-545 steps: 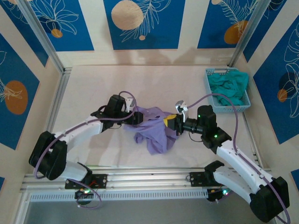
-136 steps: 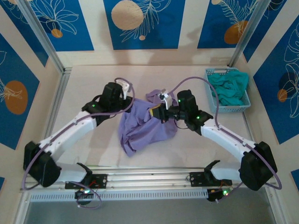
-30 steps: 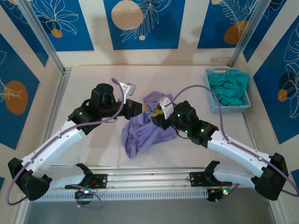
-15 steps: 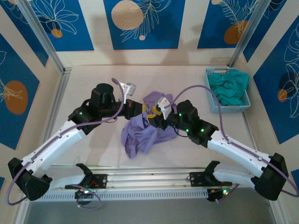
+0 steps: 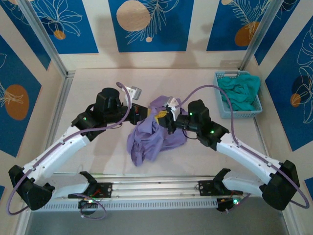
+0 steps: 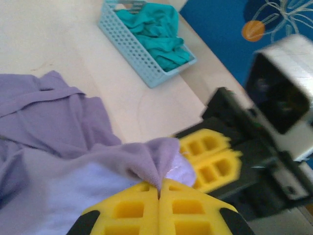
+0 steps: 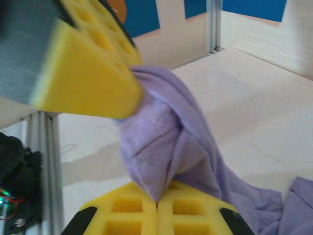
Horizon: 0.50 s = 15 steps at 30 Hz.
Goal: Fold the inside-out t-shirt
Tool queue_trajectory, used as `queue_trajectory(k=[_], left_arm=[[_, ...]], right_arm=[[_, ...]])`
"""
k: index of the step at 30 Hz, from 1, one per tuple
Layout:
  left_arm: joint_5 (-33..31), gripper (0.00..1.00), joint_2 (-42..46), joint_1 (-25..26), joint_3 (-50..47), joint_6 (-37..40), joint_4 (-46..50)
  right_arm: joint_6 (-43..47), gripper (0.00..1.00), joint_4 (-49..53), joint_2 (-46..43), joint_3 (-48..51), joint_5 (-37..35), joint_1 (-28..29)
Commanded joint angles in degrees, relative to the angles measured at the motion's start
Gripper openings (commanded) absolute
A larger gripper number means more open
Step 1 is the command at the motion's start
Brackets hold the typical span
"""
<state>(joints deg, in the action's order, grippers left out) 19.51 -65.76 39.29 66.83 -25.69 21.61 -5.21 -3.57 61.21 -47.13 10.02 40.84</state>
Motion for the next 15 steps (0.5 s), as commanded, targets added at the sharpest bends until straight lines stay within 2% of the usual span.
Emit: queue_trajectory(k=[1, 3, 10, 13, 15], left_arm=[[-9.03, 0.08, -0.71, -0.03, 1.42, 4.24, 1.66], [-10.78, 0.24, -0.12, -0.05, -0.38, 5.74, 0.72], [-4.95, 0.57, 3.73, 2.69, -11.71, 7.23, -9.73], [-5.23, 0.63, 1.50, 3.73, -12.22, 9.50, -11.20], [-6.01, 0.63, -0.85, 3.79, -11.28, 10.65, -11.39]], right_arm=[[-6.25, 0.02, 0.17, -1.20, -0.33, 5.95, -1.35], [-10.88, 0.01, 0.06, -0.86, -0.71, 5.60, -3.06], [-23.32, 0.01, -1.63, 1.77, -2.09, 9.68, -8.01], [-25.33, 0.01, -2.37, 2.16, -2.23, 11.53, -8.62], [-26.06, 0.01, -3.27, 2.04, -1.84, 12.64, -8.91]])
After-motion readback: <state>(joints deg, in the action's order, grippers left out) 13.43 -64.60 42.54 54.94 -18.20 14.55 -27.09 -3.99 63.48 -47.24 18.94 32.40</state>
